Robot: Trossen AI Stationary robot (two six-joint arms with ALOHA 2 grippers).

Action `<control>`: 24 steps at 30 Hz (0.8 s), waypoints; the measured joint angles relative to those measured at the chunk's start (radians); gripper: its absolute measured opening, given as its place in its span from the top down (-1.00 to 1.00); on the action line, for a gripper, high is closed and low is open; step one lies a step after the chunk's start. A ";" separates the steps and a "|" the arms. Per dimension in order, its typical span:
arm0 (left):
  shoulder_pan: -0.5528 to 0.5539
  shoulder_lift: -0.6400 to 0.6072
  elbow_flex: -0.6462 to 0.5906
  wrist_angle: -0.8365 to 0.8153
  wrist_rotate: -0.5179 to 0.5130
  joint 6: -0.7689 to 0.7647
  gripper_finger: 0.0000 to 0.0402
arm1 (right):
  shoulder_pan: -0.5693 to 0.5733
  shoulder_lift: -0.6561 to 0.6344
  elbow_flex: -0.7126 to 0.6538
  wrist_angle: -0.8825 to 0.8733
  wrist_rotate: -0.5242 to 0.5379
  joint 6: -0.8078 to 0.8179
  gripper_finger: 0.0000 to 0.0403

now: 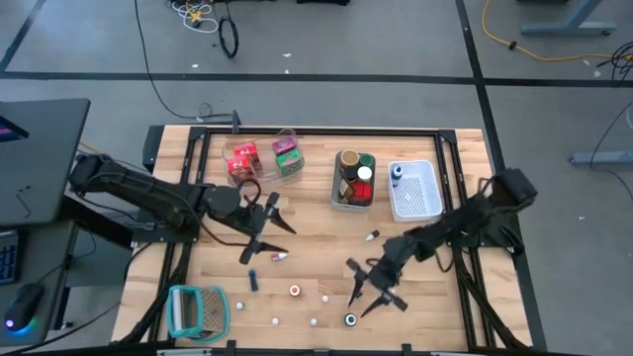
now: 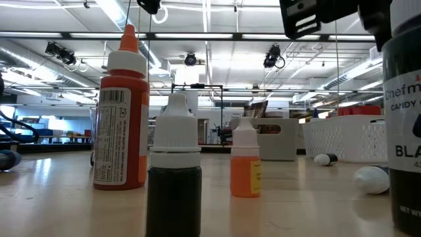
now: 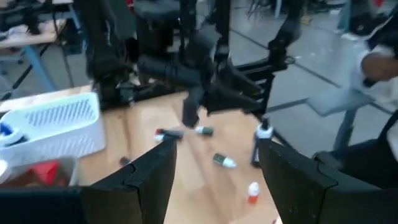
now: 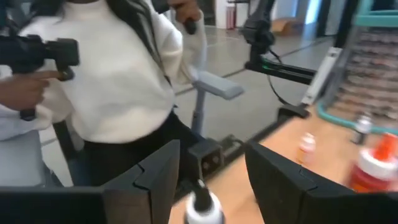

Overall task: Pick & Place Kitchen Items
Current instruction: Put the large black food coloring bottle into the white bin

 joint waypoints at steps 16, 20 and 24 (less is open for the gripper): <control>-0.135 -0.006 -0.001 0.071 -0.003 0.019 -0.18 | 0.058 0.237 0.166 0.045 -0.006 0.090 0.12; -0.139 -0.006 -0.001 0.073 -0.001 0.057 -0.18 | 0.072 0.263 0.169 0.032 0.002 0.097 0.24; -0.139 -0.006 -0.001 0.073 -0.001 0.083 -0.17 | 0.080 0.284 0.169 0.032 0.011 0.097 0.38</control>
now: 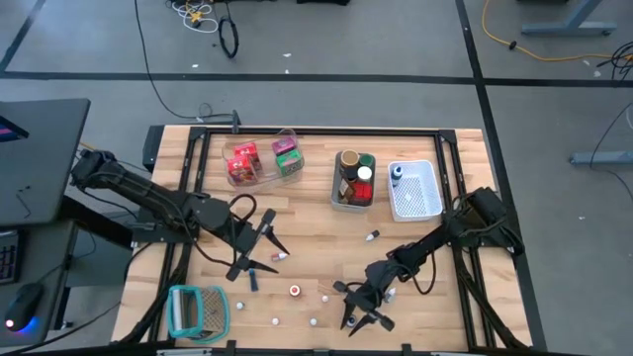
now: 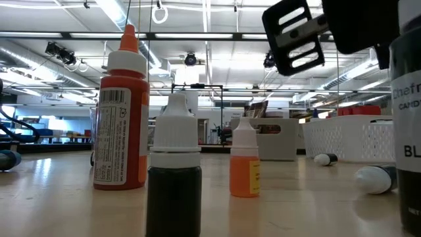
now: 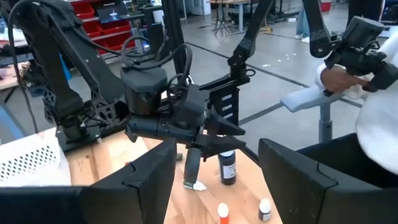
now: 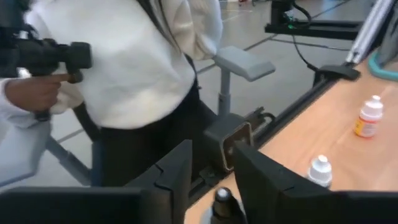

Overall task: Pick & Place Kitchen Items
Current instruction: Put the large black food coloring bottle into the white bin

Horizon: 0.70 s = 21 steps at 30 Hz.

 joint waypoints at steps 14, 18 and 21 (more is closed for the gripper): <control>0.000 0.000 0.000 0.000 0.000 0.045 -0.17 | -0.014 -0.019 -0.003 0.051 0.058 -0.001 0.84; 0.000 0.000 0.000 0.004 -0.001 0.052 -0.18 | -0.050 -0.119 0.000 0.044 0.068 -0.013 0.84; 0.000 0.000 0.000 0.021 -0.001 0.051 -0.17 | -0.083 -0.219 -0.002 -0.112 0.141 -0.035 0.84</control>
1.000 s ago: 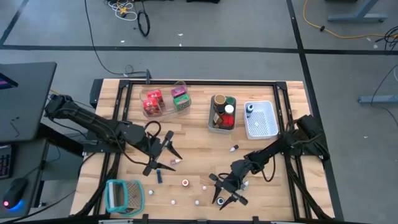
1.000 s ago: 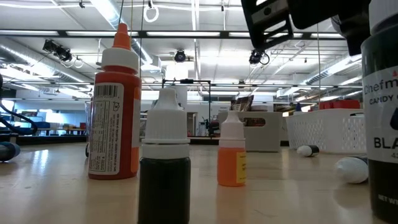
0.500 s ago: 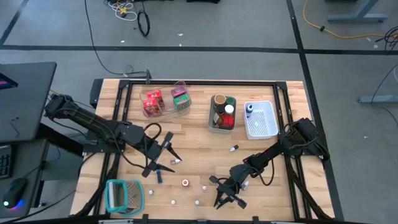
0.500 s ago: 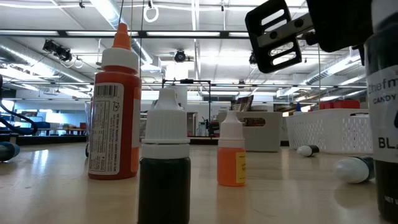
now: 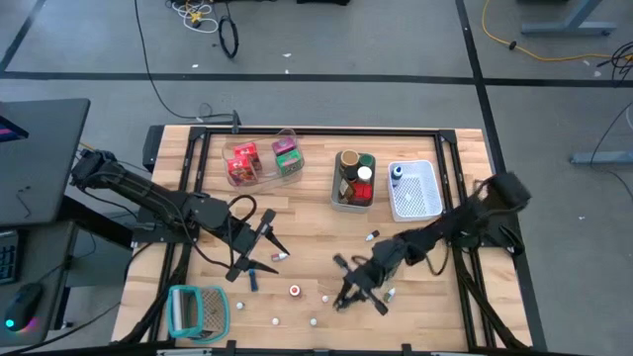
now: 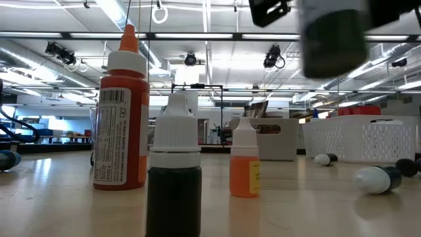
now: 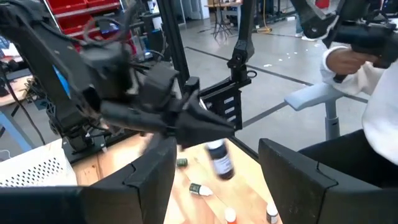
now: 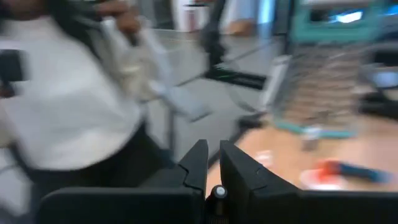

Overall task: Pick & Place Kitchen Items
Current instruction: Put the large black food coloring bottle into the white bin

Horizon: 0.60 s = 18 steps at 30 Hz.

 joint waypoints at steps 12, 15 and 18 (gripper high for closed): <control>0.000 0.000 0.001 0.003 0.002 -0.001 -0.18 | -0.077 -0.426 0.000 -0.597 1.009 -0.163 0.82; 0.000 0.000 0.001 0.001 0.002 -0.001 -0.17 | -0.089 -0.472 -0.002 -0.670 1.390 -0.056 0.82; 0.000 0.000 0.001 0.001 0.002 0.000 -0.18 | -0.115 -0.495 -0.056 -0.720 1.720 0.106 0.83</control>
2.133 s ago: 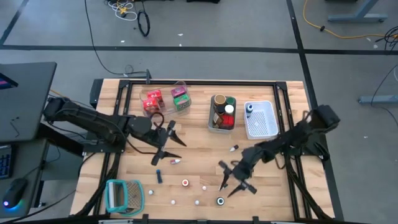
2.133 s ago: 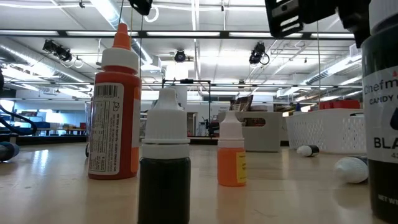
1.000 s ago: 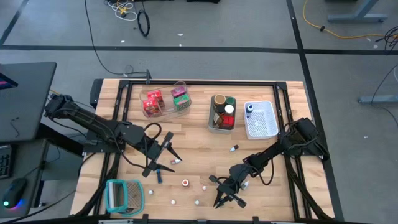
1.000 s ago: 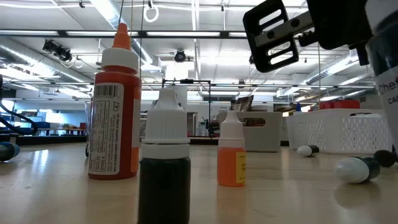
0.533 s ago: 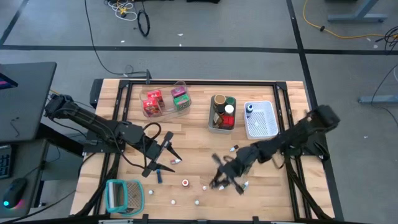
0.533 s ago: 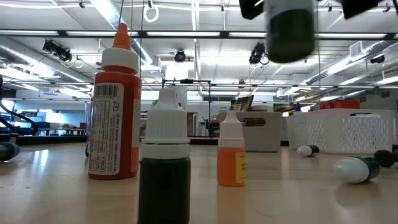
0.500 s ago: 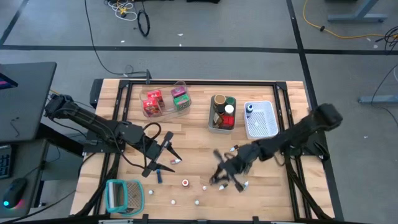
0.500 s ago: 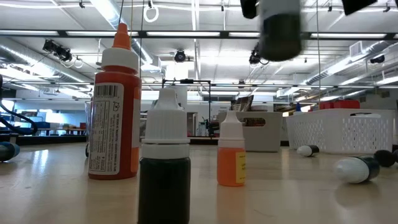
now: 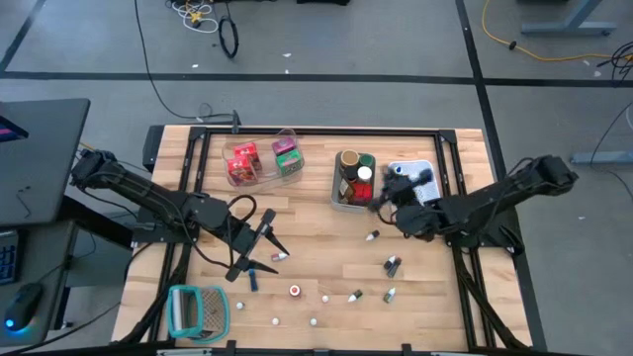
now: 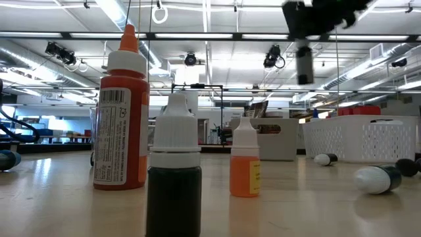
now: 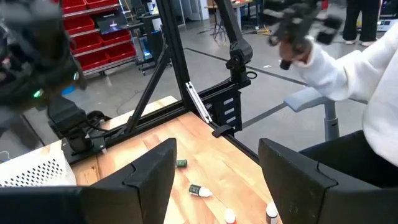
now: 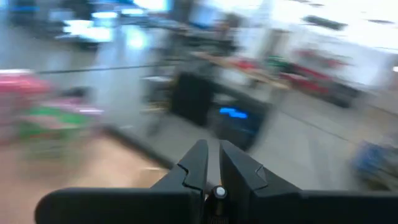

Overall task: Pick & Place Kitchen Items
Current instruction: Put the large black food coloring bottle into the white bin

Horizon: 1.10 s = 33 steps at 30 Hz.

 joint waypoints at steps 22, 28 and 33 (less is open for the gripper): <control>0.000 0.000 0.000 -0.001 -0.018 0.072 -0.17 | -0.327 -0.069 -0.316 0.005 -0.012 0.415 0.82; 0.000 0.000 0.000 -0.021 -0.018 0.071 -0.17 | -0.406 -0.067 -0.318 -0.059 -0.111 0.529 0.82; 0.000 0.000 0.000 -0.040 -0.018 0.076 -0.17 | -0.452 -0.067 -0.318 -0.147 -0.132 0.587 0.82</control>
